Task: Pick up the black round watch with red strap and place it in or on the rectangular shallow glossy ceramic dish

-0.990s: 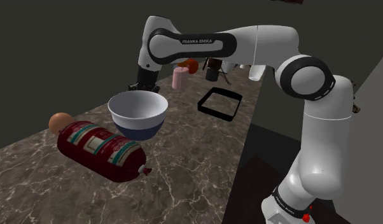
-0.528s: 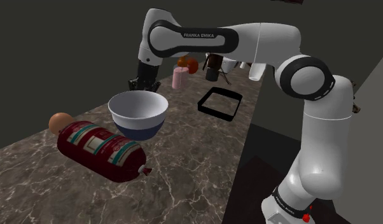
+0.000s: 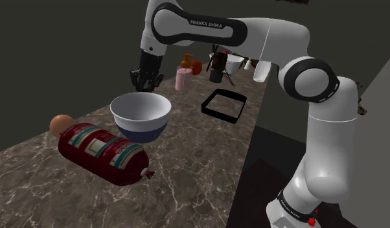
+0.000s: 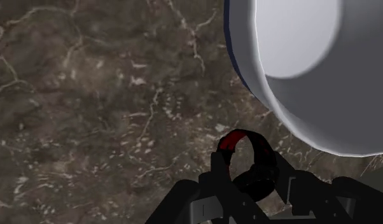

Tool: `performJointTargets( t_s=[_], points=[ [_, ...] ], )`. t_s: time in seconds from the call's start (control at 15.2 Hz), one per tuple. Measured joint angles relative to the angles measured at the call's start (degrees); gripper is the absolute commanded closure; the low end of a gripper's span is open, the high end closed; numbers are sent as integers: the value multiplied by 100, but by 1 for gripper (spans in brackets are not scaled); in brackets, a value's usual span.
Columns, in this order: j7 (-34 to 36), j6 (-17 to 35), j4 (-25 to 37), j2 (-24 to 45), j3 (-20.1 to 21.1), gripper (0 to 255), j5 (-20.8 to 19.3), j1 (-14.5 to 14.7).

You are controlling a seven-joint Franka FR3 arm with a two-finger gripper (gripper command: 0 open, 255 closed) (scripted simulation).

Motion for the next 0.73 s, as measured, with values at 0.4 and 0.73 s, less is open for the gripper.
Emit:
performJointTargets(
  t_s=[0.4, 0.73],
  points=[
    [84, -573, 760, 183, 4, 255, -57, 67],
    [87, -978, 1231, 255, 0, 255, -71, 65]
  ],
)
